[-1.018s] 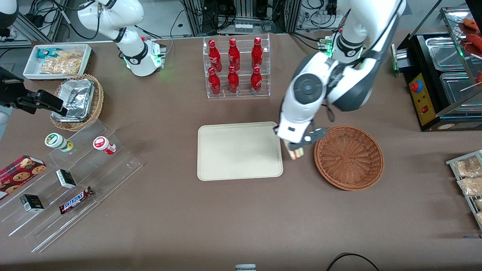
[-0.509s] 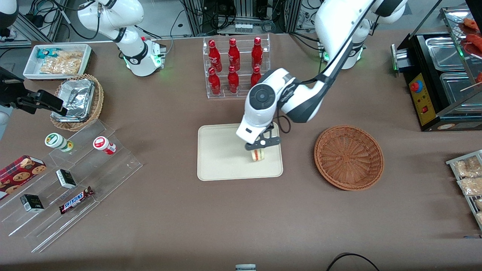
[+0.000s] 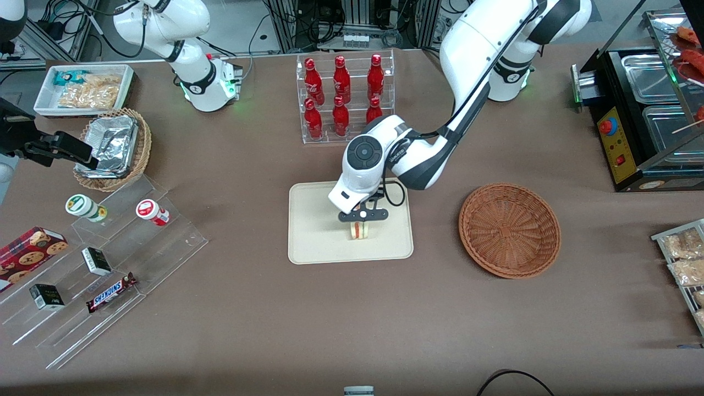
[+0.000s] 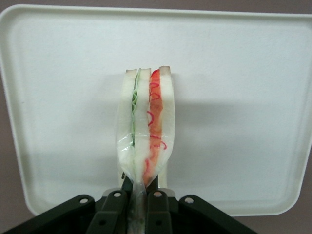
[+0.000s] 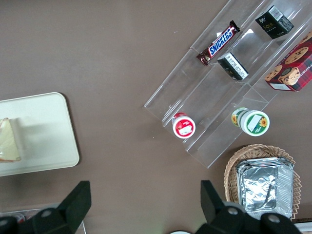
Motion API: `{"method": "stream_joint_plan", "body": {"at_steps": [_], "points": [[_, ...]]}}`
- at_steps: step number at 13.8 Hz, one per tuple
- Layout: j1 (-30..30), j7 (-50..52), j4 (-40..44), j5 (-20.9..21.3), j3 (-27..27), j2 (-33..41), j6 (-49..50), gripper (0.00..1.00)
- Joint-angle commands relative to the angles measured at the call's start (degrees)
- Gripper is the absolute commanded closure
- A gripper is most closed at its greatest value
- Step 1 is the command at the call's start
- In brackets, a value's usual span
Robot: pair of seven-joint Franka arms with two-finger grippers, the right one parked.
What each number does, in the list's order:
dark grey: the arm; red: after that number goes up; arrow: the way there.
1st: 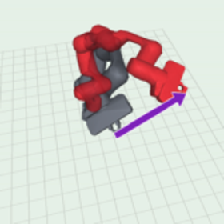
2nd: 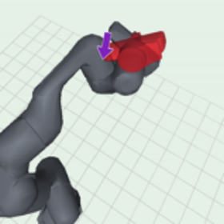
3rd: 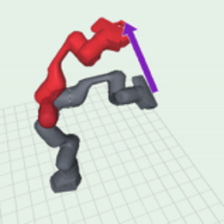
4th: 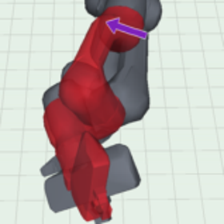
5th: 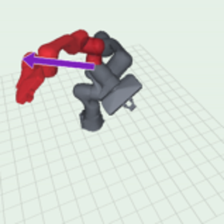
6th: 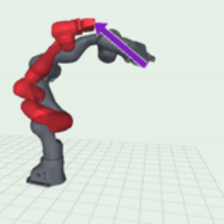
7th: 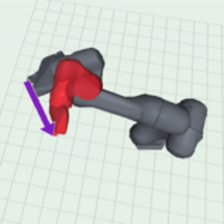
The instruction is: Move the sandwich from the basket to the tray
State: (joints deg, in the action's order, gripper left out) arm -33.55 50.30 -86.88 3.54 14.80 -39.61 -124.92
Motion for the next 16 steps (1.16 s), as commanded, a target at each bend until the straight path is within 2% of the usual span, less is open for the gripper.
{"method": "stream_joint_plan", "body": {"at_steps": [1, 3, 4, 5, 6, 7, 11, 14, 16], "points": [[-2.3, 0.0, 3.5, 0.9, -0.8, -2.8, -0.7, 0.91], [-2.3, 0.1, 3.6, 0.9, -0.9, -3.2, -0.8, 0.89], [-2.3, 0.1, 3.6, 0.9, -0.9, -3.4, -0.7, 0.85], [-2.2, 0.2, 3.5, 0.9, -0.9, -3.4, -0.7, 0.74], [-2.1, 0.3, 3.5, 0.9, -1.0, -3.4, -0.7, 0.22], [-2.4, 0.4, 3.3, 1.5, -1.1, -3.2, -0.7, 0.01], [-1.4, 0.7, 2.2, 1.4, -1.2, 3.6, 5.1, 0.00], [4.3, 0.5, 2.2, 0.1, -1.0, 12.7, 16.4, 0.00], [7.8, -0.2, 2.2, -2.2, -1.1, 18.1, 22.3, 0.00]]}}
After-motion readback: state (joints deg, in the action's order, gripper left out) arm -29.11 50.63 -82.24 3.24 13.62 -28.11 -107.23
